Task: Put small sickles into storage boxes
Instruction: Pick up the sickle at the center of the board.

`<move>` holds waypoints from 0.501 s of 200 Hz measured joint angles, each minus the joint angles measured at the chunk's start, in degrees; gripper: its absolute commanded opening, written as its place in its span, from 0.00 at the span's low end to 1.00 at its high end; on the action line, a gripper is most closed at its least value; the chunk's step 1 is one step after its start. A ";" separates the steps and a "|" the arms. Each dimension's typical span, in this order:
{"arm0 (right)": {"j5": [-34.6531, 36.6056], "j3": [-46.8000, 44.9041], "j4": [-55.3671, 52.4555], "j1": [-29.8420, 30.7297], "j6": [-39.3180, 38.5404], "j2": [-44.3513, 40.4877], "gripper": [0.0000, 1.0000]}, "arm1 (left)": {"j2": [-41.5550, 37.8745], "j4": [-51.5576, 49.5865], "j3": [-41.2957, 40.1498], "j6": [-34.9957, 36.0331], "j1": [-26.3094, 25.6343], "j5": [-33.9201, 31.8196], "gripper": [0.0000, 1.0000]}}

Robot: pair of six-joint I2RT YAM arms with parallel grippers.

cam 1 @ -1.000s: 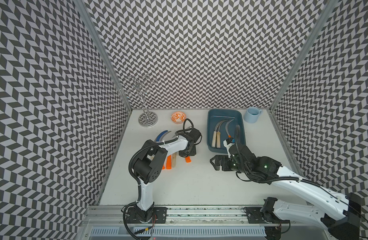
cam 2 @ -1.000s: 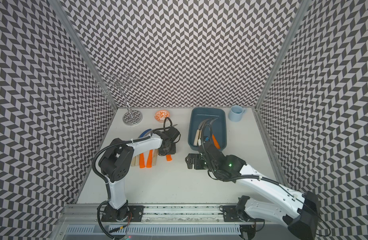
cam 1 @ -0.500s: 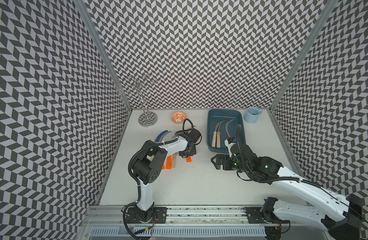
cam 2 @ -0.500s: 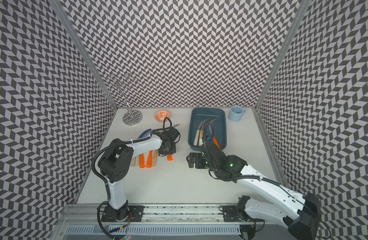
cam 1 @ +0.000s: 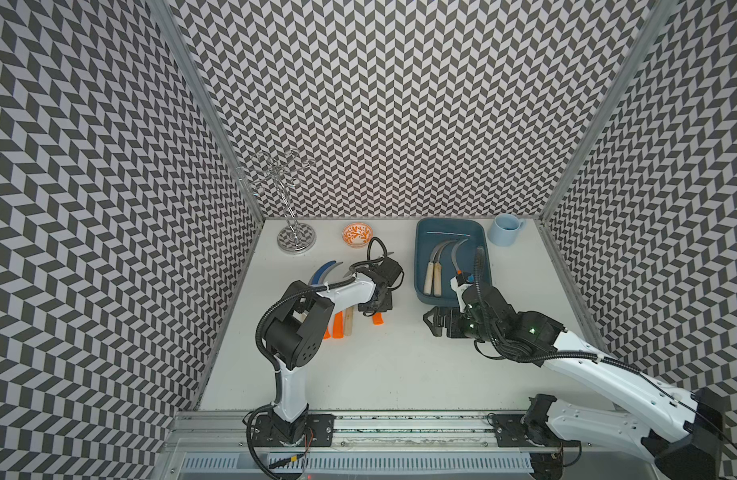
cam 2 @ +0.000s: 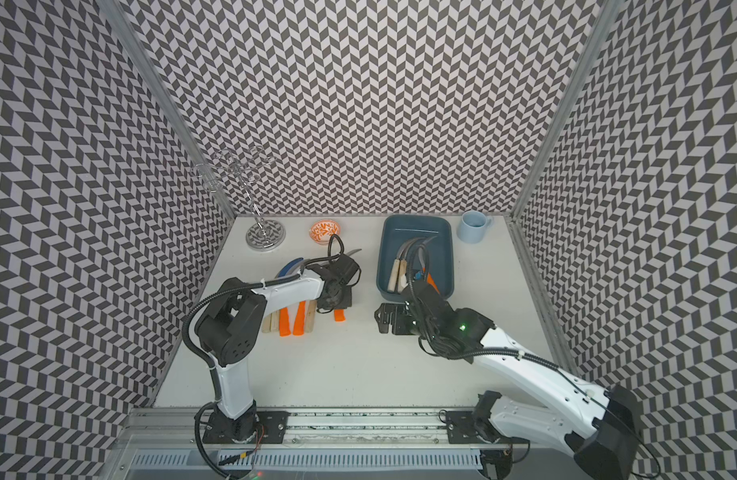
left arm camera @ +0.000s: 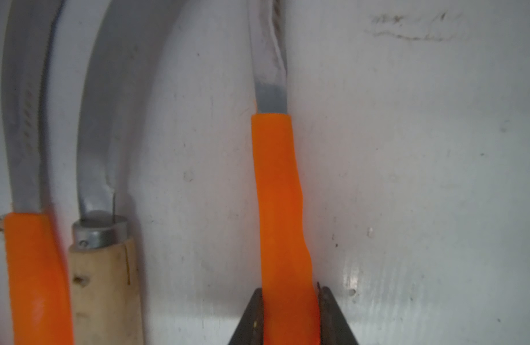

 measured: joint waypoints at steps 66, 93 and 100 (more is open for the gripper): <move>-0.61 0.42 0.15 -0.72 -0.37 0.87 1.00 | -1.31 -6.16 0.11 1.27 0.00 0.28 0.01; -0.83 0.50 0.24 -0.81 -0.37 1.11 1.00 | -1.36 -8.26 1.03 1.27 0.00 0.70 0.02; -0.83 0.50 0.22 -0.83 -0.37 1.11 1.00 | -1.40 -8.63 1.36 1.27 0.00 0.79 0.02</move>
